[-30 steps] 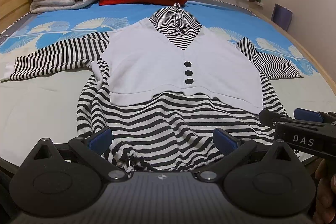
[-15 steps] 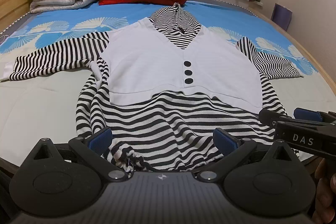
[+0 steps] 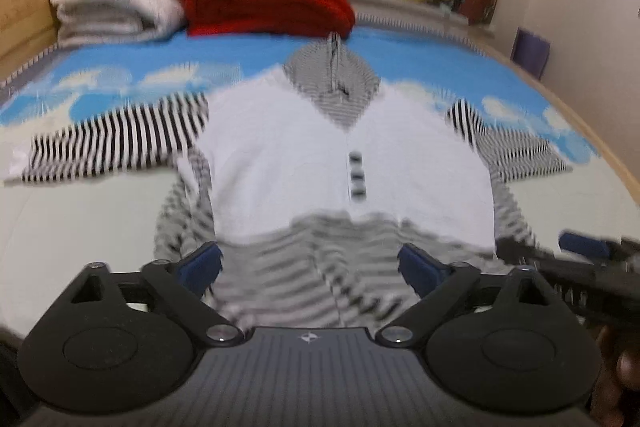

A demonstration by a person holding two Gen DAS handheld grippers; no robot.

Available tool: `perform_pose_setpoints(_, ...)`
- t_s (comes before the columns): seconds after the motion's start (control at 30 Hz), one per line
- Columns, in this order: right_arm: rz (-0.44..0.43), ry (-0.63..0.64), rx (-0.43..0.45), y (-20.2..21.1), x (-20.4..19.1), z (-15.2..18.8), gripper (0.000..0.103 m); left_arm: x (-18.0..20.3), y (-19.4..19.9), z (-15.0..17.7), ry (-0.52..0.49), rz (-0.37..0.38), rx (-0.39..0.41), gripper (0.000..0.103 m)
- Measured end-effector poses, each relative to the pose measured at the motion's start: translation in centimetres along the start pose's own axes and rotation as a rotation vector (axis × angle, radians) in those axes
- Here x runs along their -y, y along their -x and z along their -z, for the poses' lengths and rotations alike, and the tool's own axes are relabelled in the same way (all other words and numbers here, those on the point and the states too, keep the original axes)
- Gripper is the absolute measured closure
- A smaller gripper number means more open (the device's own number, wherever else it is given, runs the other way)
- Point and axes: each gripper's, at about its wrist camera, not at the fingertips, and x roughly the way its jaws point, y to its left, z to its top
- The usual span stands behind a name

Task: Fold small clothes
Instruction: 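Reach the left tool to the white sleeve cuff and grasp it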

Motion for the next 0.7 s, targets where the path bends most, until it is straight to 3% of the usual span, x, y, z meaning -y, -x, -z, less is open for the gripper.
perform_pose_setpoints(0.2,0.054,0.002,0.137,1.6,0.5,-1.3,0.018,-3.5,-1.2,-6.8,-0.016,-0.007,0.073,0.051)
perform_pose_setpoints(0.33,0.079,0.057,0.179,2.9,0.7,-3.2,0.018,-7.1,-4.1,-11.2,-0.059,-0.064,0.100,0.067)
perform_pose_setpoints(0.43,-0.001,0.014,0.152,2.4,1.8,-6.1,0.018,-10.7,-6.9,-13.8,-0.059,-0.096,0.072,0.069)
perform_pose_setpoints(0.53,-0.010,0.067,0.171,1.7,1.7,-10.0,0.018,-14.6,-9.7,-15.3,-0.050,-0.125,0.037,0.069)
perform_pose_setpoints(0.7,-0.057,0.069,0.215,-0.7,0.8,-17.2,0.018,-22.3,-14.0,-15.2,0.053,-0.159,-0.043,0.069)
